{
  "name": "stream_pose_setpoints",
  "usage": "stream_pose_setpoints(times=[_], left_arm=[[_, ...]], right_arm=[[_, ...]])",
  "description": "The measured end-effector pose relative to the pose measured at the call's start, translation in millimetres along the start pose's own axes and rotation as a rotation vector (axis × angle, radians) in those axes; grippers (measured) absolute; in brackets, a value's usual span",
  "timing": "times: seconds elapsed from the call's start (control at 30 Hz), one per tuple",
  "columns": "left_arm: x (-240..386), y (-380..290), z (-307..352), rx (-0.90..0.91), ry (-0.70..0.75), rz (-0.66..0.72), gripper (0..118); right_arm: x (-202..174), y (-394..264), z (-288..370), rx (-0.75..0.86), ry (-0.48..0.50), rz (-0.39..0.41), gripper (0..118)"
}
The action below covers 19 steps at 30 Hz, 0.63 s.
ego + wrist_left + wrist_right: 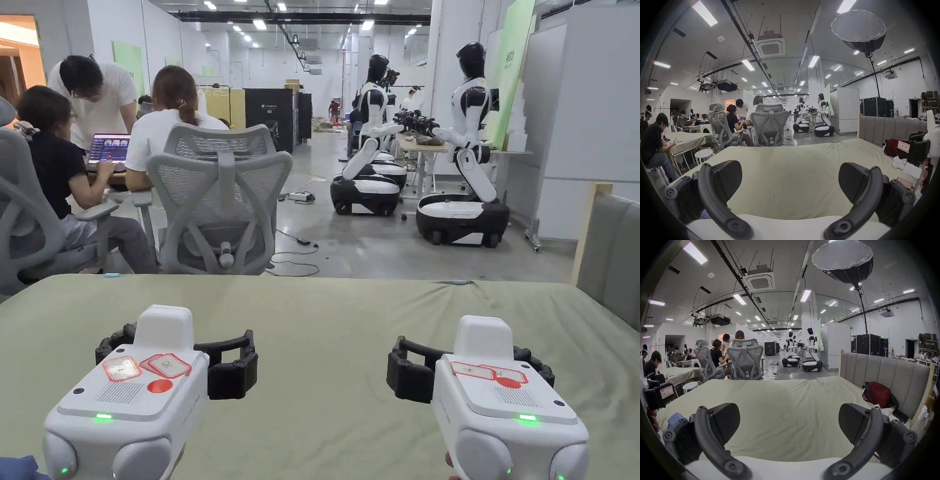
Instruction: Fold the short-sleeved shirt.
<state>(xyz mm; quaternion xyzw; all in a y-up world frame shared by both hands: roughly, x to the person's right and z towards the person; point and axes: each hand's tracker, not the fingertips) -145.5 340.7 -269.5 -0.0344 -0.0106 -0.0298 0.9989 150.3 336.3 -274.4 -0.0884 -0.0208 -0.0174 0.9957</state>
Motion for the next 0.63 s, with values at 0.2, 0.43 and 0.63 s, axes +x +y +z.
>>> stream_pose_setpoints(times=[0.2, 0.43, 0.63], left_arm=[[-1.3, -0.9, -0.3, -0.001, 0.003, 0.005, 118], [-0.3, -2.8, -1.8, -0.003, 0.003, 0.007, 118], [1.3, -3.5, -1.7, -0.004, -0.002, 0.006, 118]], right_arm=[[5.7, -0.8, -1.1, -0.006, 0.007, -0.016, 118], [7.0, 3.5, 1.6, 0.002, 0.061, 0.0, 118], [7.8, 4.3, 2.1, -0.021, 0.059, -0.027, 118]])
